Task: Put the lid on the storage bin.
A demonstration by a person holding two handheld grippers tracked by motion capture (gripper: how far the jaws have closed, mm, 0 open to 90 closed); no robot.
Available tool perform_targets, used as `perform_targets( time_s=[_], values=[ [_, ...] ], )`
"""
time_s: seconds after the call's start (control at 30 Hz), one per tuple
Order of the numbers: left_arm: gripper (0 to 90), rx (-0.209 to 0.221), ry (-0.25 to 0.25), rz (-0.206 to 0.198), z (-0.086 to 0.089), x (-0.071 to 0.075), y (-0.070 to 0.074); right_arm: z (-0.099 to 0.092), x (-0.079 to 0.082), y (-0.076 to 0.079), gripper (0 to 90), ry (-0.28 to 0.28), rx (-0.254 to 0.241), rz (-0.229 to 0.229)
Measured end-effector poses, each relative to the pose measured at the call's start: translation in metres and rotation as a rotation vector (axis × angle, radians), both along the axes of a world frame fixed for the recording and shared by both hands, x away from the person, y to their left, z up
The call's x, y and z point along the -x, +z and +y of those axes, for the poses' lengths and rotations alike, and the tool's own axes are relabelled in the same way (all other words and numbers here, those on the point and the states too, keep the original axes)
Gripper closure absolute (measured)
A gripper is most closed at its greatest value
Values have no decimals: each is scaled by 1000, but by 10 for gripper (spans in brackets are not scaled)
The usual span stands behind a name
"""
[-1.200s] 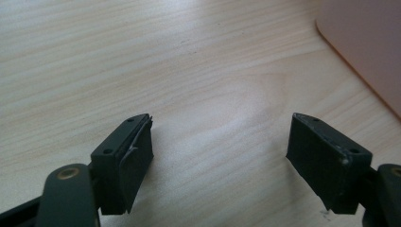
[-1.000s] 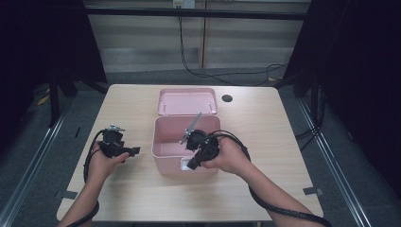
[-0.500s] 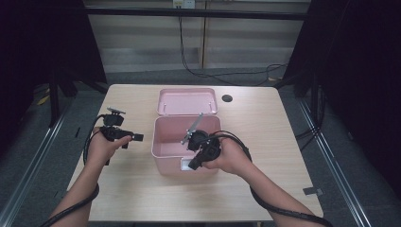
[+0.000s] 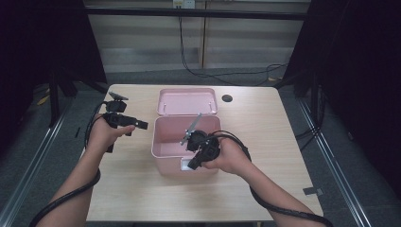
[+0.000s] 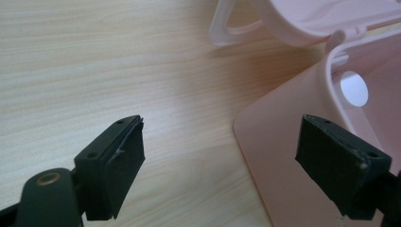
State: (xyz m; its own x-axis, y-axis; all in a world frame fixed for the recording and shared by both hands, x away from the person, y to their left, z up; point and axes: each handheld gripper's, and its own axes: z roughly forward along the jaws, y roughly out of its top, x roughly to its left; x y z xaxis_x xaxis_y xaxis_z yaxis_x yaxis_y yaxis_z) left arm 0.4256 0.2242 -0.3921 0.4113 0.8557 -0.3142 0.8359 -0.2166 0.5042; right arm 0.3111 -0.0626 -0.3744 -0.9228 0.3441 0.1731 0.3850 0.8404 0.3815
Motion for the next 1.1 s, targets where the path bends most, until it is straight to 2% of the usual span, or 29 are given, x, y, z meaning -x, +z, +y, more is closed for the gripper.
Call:
perform_targets(
  time_s=[0.33,0.47,0.9,1.1],
  values=[
    [219,-14,0,-25,-17,-20,32,-2,-1,-1,900,1,-11,8],
    [246,-24,-4,-28,-24,-27,36,-3,-2,-1,900,-5,-16,20],
    [313,-39,24,-29,-45,-49,38,-5,-4,-3,900,7,-37,25],
    [388,-55,43,-7,-56,-60,33,-6,-4,-3,900,8,-42,29]
  ],
)
